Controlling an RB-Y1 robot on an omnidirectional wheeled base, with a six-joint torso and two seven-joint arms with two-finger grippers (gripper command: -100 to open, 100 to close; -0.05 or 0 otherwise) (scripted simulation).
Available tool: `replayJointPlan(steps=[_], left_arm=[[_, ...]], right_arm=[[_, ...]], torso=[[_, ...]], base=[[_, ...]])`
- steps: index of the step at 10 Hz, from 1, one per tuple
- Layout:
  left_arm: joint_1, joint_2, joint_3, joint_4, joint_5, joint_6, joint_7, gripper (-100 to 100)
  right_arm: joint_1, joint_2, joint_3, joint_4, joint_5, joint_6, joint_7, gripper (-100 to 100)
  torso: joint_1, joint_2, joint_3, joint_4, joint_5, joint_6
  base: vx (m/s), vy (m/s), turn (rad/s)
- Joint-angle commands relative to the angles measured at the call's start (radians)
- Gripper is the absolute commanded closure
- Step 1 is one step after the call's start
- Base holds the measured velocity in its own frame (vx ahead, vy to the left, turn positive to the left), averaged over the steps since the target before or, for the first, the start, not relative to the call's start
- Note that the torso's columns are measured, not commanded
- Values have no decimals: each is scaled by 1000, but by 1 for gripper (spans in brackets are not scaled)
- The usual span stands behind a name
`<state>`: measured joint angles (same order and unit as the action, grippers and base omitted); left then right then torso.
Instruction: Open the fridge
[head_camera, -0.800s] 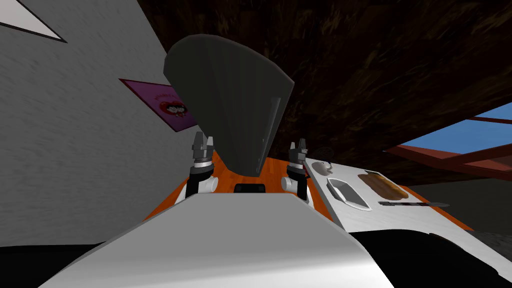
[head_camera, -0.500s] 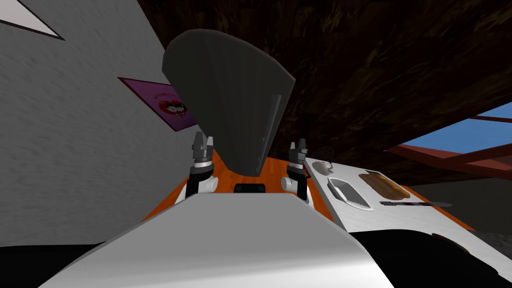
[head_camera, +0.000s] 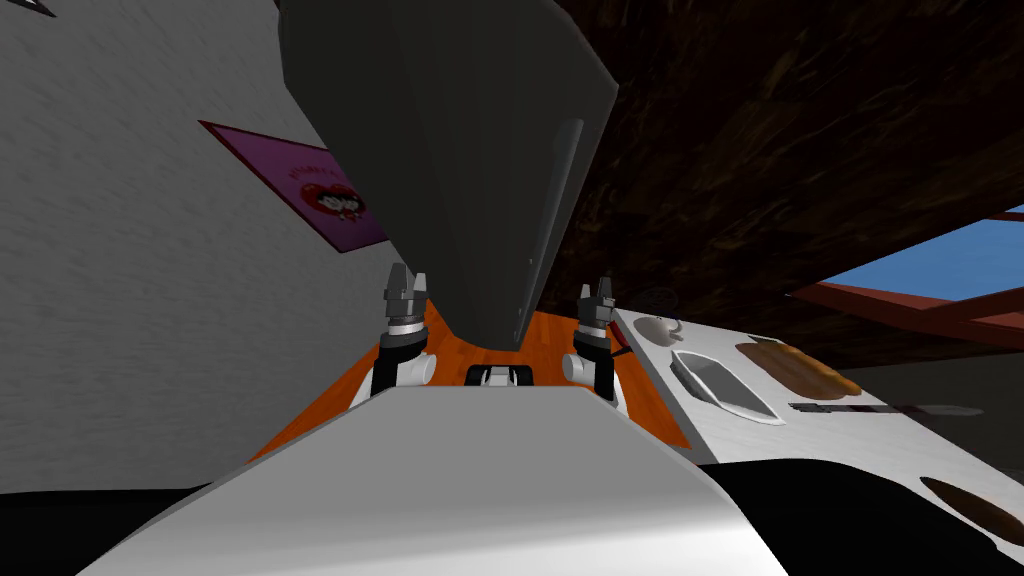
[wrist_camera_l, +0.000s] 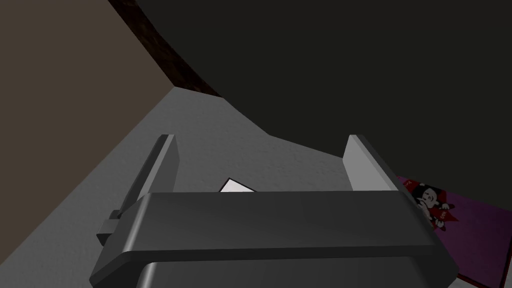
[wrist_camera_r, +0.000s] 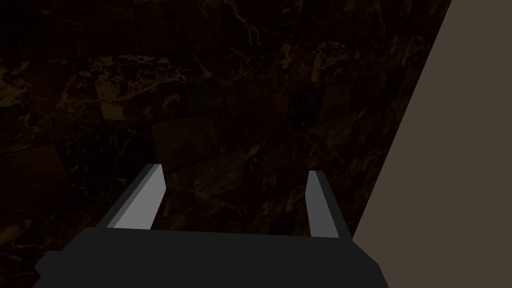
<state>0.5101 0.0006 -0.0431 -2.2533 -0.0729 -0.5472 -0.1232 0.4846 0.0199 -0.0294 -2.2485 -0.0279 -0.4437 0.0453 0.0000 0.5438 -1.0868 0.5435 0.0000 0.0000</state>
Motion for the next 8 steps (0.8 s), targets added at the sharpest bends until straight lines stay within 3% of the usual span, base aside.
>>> replayJointPlan(steps=[1,2,4,8], left_arm=[[0,0,0,0,0,0,0,0],[5,38,9,-3,0,10,6,-100],[16,90,27,-11,1,32,18,-100],[49,182,84,-36,2,98,55,-100]], right_arm=[[0,0,0,0,0,0,0,0],[0,0,0,0,0,0,0,0],[0,0,0,0,0,0,0,0],[0,0,0,0,0,0,0,0]], torso=[[0,74,-148,74,0,0],[0,148,-295,148,0,0],[-1,191,-384,190,0,0],[-1,194,-389,194,0,0]], base=[[0,0,0],[7,-21,-9],[7,-49,-14],[1,-92,-20]])
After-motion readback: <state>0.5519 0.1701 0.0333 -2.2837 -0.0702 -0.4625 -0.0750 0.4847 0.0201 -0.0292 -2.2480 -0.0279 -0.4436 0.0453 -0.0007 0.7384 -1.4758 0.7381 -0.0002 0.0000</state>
